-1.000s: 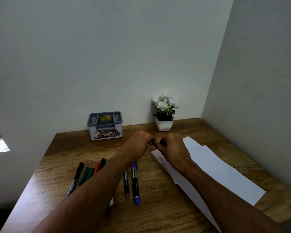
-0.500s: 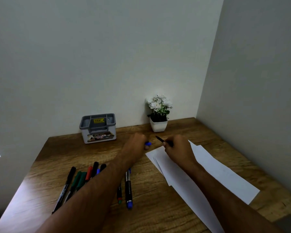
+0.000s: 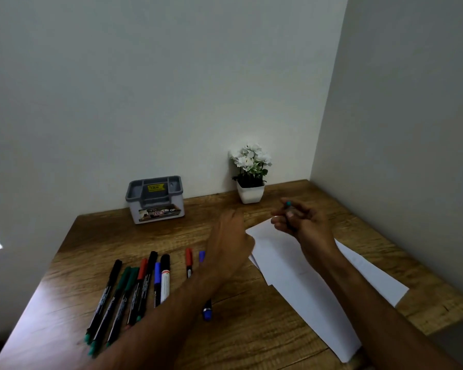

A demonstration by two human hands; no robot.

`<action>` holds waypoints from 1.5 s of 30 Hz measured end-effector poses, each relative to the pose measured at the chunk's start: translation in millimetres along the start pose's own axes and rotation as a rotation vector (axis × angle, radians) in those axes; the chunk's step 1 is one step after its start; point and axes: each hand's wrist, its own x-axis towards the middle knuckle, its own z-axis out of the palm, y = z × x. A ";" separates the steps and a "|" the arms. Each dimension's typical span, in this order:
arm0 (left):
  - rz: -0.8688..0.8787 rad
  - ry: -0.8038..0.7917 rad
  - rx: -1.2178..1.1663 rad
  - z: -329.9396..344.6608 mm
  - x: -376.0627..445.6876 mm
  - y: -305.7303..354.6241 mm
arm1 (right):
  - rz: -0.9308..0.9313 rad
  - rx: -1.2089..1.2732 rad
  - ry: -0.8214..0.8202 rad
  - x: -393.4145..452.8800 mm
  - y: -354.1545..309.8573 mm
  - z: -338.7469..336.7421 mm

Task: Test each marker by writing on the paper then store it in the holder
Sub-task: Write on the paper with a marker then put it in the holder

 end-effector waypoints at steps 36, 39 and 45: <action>-0.146 -0.237 0.092 31.2 -59.1 -9.6 | -0.007 -0.425 -0.132 -18.1 21.9 17.8; -0.156 -0.226 0.081 29.7 -59.4 -8.6 | 0.021 -0.428 -0.151 -18.9 32.8 14.4; -0.144 -0.211 0.067 31.7 -60.0 -9.9 | 0.006 -0.628 -0.142 -12.7 46.0 8.5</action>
